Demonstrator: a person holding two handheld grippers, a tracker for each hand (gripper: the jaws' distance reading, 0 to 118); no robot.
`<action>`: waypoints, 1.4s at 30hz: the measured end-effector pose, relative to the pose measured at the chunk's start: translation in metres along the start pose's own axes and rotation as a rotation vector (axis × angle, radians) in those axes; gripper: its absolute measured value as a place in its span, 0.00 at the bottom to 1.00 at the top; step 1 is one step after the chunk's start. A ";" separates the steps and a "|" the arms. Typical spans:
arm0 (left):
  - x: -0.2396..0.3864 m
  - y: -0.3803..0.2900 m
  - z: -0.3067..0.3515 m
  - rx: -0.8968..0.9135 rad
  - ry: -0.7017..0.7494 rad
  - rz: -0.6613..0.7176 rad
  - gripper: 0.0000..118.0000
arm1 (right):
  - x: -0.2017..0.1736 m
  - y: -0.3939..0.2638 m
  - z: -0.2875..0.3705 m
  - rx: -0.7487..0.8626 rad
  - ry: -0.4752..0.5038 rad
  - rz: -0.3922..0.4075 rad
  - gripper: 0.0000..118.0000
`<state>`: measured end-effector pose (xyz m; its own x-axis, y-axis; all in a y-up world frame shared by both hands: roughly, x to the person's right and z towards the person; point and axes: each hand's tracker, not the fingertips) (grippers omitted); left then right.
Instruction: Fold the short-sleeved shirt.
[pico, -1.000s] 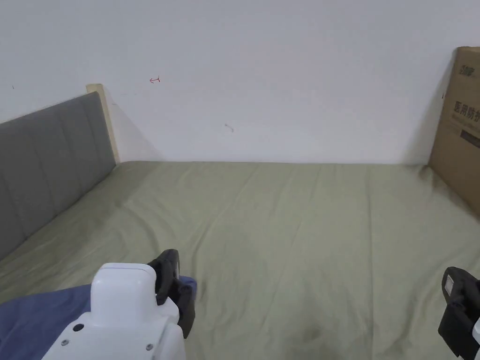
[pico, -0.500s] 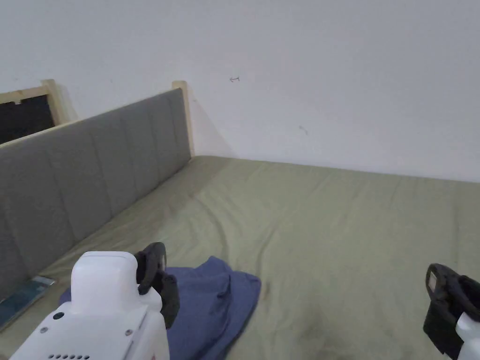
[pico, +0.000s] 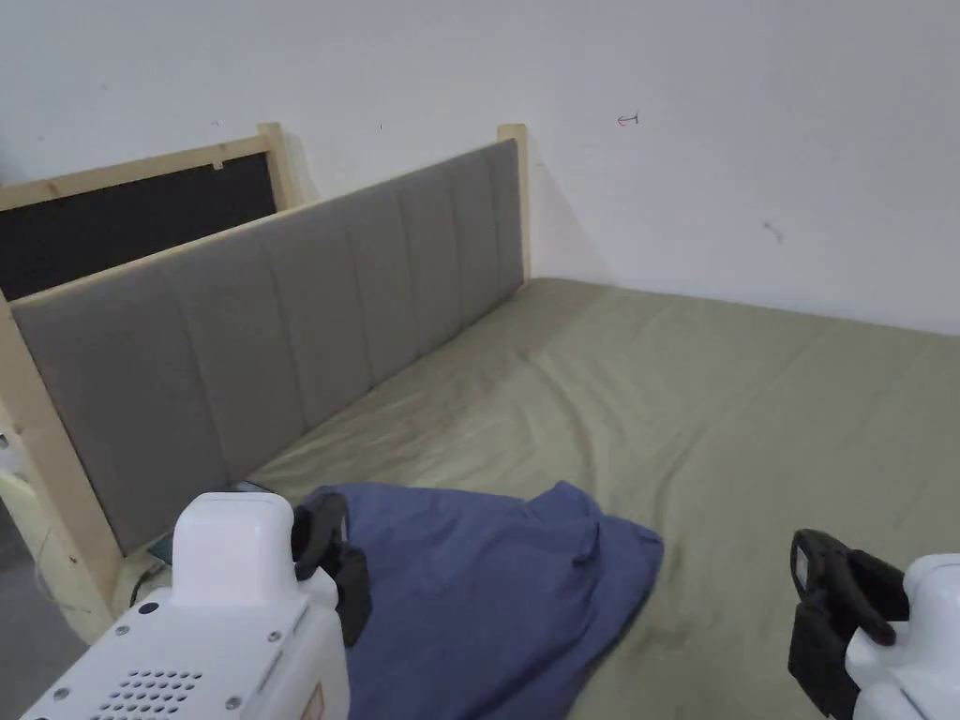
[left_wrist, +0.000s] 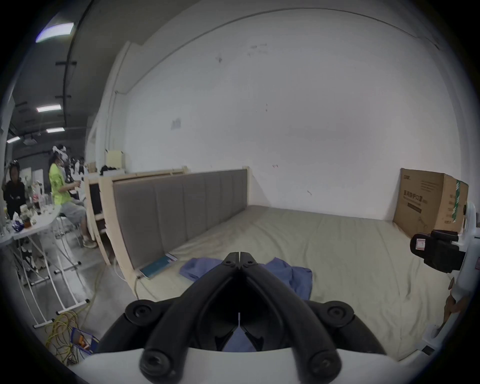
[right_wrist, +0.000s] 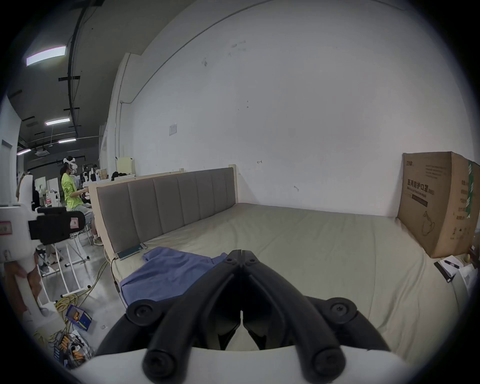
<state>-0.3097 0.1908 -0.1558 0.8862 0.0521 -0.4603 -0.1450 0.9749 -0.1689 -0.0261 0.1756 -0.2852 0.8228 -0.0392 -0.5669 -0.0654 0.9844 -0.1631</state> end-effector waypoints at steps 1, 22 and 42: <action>0.001 -0.005 -0.008 -0.011 -0.007 0.002 0.00 | 0.003 -0.002 -0.001 -0.008 -0.004 -0.007 0.00; 0.034 -0.108 -0.291 -0.646 -0.194 0.047 0.99 | 0.029 -0.051 -0.064 -0.272 -0.062 -0.018 0.00; 0.035 -0.141 -0.340 -0.778 -0.037 0.080 0.01 | 0.062 -0.079 -0.069 -0.394 -0.080 -0.107 0.00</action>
<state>-0.4081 -0.0182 -0.4438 0.8721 0.1367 -0.4699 -0.4639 0.5365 -0.7050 -0.0089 0.0837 -0.3632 0.8771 -0.1090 -0.4678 -0.1754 0.8340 -0.5232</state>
